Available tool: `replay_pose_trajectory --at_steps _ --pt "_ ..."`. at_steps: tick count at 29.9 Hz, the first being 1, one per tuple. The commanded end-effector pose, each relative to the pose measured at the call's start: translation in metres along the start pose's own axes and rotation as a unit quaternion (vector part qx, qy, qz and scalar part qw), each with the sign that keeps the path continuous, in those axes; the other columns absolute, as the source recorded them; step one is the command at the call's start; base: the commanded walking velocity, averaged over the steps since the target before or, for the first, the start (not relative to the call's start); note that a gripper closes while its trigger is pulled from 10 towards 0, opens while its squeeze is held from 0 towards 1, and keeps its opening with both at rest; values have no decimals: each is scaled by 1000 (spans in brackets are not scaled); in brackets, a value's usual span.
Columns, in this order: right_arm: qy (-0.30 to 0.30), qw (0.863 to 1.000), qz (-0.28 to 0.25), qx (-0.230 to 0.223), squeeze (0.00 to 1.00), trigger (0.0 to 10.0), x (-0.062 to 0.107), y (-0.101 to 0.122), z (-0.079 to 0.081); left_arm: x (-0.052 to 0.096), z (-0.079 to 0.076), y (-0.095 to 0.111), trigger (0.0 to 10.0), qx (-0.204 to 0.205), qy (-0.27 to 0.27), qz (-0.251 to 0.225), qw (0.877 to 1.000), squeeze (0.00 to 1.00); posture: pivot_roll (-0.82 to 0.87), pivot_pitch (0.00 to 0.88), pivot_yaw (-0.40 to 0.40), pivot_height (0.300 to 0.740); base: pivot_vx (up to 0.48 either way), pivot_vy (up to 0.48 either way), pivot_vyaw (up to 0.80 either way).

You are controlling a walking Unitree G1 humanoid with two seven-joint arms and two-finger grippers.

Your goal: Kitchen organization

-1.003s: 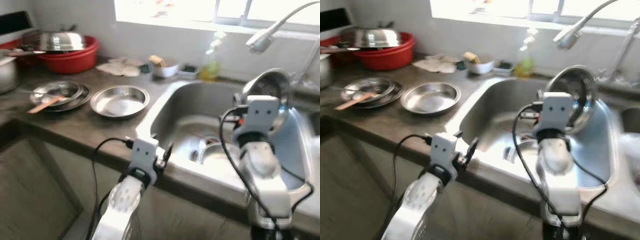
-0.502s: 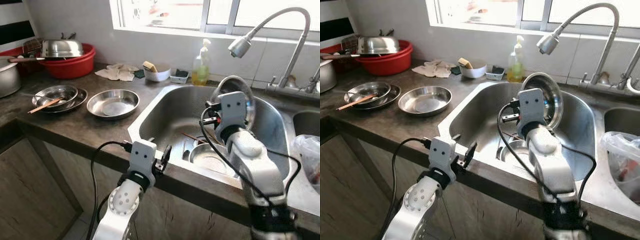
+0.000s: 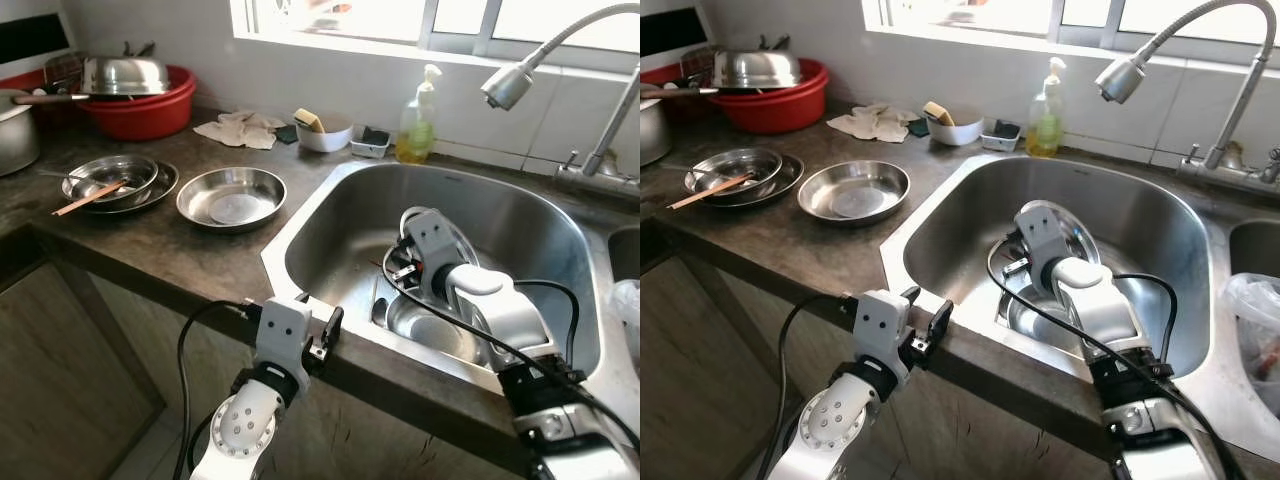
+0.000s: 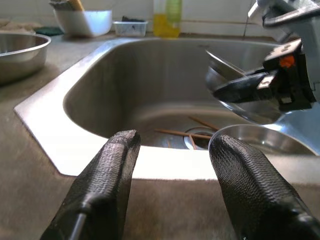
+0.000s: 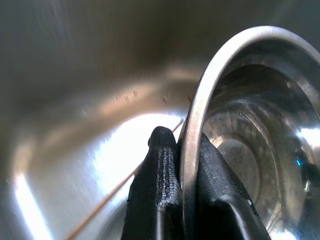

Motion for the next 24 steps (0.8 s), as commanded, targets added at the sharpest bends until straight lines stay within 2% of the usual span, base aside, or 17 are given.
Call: replay_pose_trajectory --at_steps 1,5,7,9,10,12,13,21,23,24 --pt "-6 999 31 6 0 10000 -2 -8 -12 4 -4 2 10000 -5 -2 3 1000 0 24 92 -42 740 0 0 0" --pt "-6 998 64 22 0 10000 -4 -23 -16 8 -4 2 10000 -4 0 6 1000 0 25 103 -46 740 0 0 0" --pt "-16 995 96 37 0 10000 -3 -39 -19 11 -5 1 10000 -4 1 10 1000 0 27 117 -45 740 0 0 0" --pt "-19 994 102 41 0 10000 -3 -42 -19 12 -5 2 10000 -3 2 10 1000 0 26 122 -42 740 0 0 0" --pt "-20 994 103 39 875 10000 -3 -43 -20 12 -5 2 10000 -2 3 11 1000 0 26 122 -42 740 0 0 0" --pt "-19 994 103 38 875 10000 -3 -43 -20 12 -5 2 10000 -2 3 12 1000 0 26 122 -42 740 0 0 0" --pt "-19 994 101 37 1000 10000 -4 -42 -20 12 -4 2 10000 -2 3 14 1000 0 28 125 -36 740 0 0 0" --pt "-49 997 51 33 1000 10000 -6 -22 -26 8 -3 5 10000 -5 6 11 1000 0 37 122 -37 740 0 0 0" --pt "-73 997 16 12 1000 10000 -2 -13 -30 7 -1 6 10000 -6 14 8 1000 0 50 108 -52 740 0 0 0" --pt "-91 996 -7 -3 0 10000 3 -8 -32 6 1 7 10000 -6 20 5 1000 0 52 105 -53 740 0 0 0"
Point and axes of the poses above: a point about 5 cm out from each wrist's last joint towards the gripper, its own x axis pointing back from the gripper into the wrist, its own y axis along the axis of the wrist's last joint, z = x × y, the point moved 2 cm from there along -x, pointing out of the wrist towards the gripper, and after that the axes turned 11 degrees about x, right-handed, at the moved point
